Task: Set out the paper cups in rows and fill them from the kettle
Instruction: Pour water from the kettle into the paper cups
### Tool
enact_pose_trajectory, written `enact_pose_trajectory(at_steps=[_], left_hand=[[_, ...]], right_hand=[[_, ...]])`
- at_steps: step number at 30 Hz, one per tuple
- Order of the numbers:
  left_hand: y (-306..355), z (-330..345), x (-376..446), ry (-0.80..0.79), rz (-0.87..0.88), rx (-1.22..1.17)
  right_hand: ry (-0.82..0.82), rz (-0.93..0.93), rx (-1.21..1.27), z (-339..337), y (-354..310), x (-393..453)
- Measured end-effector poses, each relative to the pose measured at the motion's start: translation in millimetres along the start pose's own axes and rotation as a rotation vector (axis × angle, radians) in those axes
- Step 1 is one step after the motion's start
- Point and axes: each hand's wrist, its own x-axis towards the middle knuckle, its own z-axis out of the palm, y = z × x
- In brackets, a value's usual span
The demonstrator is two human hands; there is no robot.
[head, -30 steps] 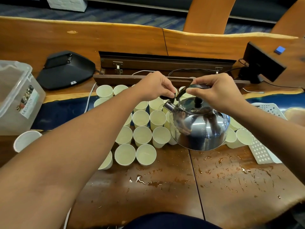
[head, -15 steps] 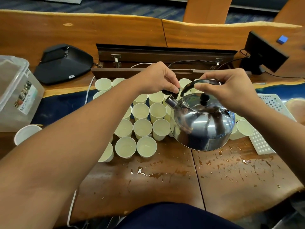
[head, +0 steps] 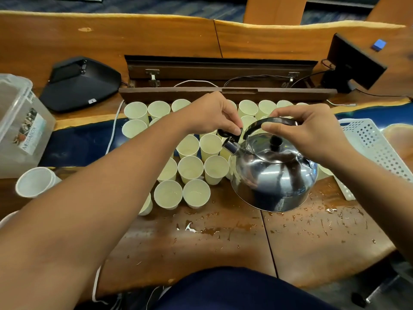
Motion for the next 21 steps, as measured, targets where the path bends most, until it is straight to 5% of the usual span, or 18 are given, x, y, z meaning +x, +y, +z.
enact_pose_trajectory(at_steps=[21], left_hand=[[-9.7,12.1,0.7,-0.065,-0.048,-0.038]], right_hand=[[-0.084,-0.002,-0.049,5.8,1.1,-2.0]])
